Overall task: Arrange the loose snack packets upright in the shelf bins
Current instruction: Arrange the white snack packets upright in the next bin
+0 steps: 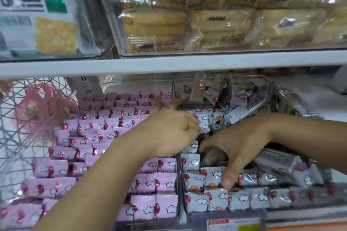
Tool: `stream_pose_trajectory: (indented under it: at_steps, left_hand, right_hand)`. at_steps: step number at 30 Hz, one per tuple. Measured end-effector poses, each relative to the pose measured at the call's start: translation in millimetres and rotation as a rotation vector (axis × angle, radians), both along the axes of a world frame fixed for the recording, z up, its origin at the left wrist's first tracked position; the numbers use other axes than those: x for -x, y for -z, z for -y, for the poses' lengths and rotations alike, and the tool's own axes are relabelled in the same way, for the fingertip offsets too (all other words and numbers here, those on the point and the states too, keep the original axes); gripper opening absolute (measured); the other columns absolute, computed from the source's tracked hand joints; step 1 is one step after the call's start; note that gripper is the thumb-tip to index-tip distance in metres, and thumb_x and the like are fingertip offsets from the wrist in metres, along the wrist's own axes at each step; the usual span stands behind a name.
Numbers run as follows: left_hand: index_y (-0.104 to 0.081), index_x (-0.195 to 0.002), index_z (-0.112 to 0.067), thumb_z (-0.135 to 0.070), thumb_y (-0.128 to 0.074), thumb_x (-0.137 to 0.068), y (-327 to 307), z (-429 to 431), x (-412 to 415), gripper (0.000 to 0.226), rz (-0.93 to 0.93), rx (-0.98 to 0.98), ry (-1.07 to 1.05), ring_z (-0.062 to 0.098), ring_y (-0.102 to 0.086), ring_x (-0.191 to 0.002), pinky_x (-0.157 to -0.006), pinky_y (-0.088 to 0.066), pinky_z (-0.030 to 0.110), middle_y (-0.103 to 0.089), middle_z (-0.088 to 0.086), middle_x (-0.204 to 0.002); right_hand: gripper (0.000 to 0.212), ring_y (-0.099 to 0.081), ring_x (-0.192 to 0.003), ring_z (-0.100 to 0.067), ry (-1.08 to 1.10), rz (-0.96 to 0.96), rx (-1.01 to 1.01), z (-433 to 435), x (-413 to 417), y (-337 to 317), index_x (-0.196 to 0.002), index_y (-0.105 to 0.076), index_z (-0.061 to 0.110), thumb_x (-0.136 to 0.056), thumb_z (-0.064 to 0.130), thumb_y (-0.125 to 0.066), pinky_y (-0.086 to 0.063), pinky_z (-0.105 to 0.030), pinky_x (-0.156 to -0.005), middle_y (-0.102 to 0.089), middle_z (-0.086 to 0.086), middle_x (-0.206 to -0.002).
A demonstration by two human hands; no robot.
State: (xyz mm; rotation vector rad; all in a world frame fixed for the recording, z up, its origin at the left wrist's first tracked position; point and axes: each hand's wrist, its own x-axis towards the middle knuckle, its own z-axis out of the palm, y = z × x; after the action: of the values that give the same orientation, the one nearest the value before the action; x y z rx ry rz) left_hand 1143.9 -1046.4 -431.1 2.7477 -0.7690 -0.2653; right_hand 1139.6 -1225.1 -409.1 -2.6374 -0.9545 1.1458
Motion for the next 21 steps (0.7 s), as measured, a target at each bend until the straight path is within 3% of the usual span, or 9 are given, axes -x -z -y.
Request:
stream_pose_trajectory:
  at_steps: [3, 6, 8, 12, 16, 19, 21]
  left_hand:
    - [-0.060, -0.123, -0.041, -0.028, -0.037, -0.098, -1, 0, 1, 0.037, 0.006, -0.010, 0.003, 0.005, 0.002, -0.145, -0.115, 0.017, 0.050, -0.040, -0.029, -0.141]
    - [-0.062, -0.122, -0.039, -0.028, -0.037, -0.098, -2, 2, 2, 0.037, 0.014, -0.024, -0.006, 0.004, 0.001, -0.145, -0.114, 0.018, 0.050, -0.041, -0.030, -0.141]
    - [-0.063, -0.122, -0.036, -0.028, -0.036, -0.098, -2, 3, 2, 0.037, 0.025, -0.055, -0.004, 0.005, 0.001, -0.145, -0.114, 0.018, 0.050, -0.040, -0.029, -0.142]
    - [-0.063, -0.123, -0.034, -0.029, -0.034, -0.098, -2, 4, 2, 0.039, 0.044, -0.098, -0.004, 0.006, 0.001, -0.145, -0.114, 0.018, 0.051, -0.039, -0.027, -0.144]
    - [-0.063, -0.123, -0.034, -0.029, -0.034, -0.098, -1, 3, 2, 0.039, 0.050, -0.103, -0.002, 0.007, -0.001, -0.145, -0.114, 0.016, 0.054, -0.039, -0.027, -0.144]
    - [-0.064, -0.122, -0.035, -0.029, -0.033, -0.098, -1, 3, 2, 0.039, 0.049, -0.094, -0.003, 0.006, -0.002, -0.145, -0.114, 0.016, 0.053, -0.040, -0.027, -0.143]
    - [-0.064, -0.122, -0.035, -0.030, -0.033, -0.098, -1, 3, 2, 0.039, 0.048, -0.088, 0.000, 0.006, -0.002, -0.145, -0.114, 0.016, 0.054, -0.040, -0.027, -0.143]
  right_hand:
    - [0.056, -0.054, -0.106, 0.002, -0.002, 0.060, -0.055, 3, 0, 1, -0.131, -0.051, 0.034, -0.080, 0.046, -0.070, -0.043, -0.015, -0.089, -0.054, 0.023, -0.118]
    - [0.056, -0.045, -0.093, 0.022, 0.107, 0.020, -0.101, 9, 1, -3, -0.130, -0.049, 0.041, -0.078, 0.053, -0.067, -0.038, -0.004, -0.082, -0.045, 0.036, -0.109]
    - [0.049, -0.050, -0.088, 0.023, 0.159, 0.062, -0.176, 15, 1, -5, -0.125, -0.053, 0.042, -0.080, 0.052, -0.066, -0.040, -0.007, -0.080, -0.053, 0.037, -0.105]
    - [0.035, -0.052, -0.058, 0.018, 0.256, 0.162, -0.262, 20, 10, -12, -0.112, -0.055, 0.037, -0.080, 0.041, -0.070, -0.037, -0.005, -0.055, -0.050, 0.050, -0.069]
    - [0.021, -0.049, -0.052, 0.013, 0.330, 0.363, -0.361, 26, 16, -9, -0.095, -0.055, 0.029, -0.082, 0.029, -0.072, -0.037, -0.005, -0.053, -0.046, 0.048, -0.059]
    - [0.016, -0.038, -0.044, -0.005, 0.425, 0.441, -0.450, 33, 20, -7, -0.084, -0.056, 0.035, -0.085, 0.024, -0.068, -0.032, -0.015, -0.050, -0.050, 0.019, -0.051]
    - [0.018, -0.042, -0.043, 0.001, 0.452, 0.446, -0.480, 38, 23, -10, -0.090, -0.058, 0.035, -0.088, 0.018, -0.064, -0.034, -0.011, -0.050, -0.049, 0.027, -0.049]
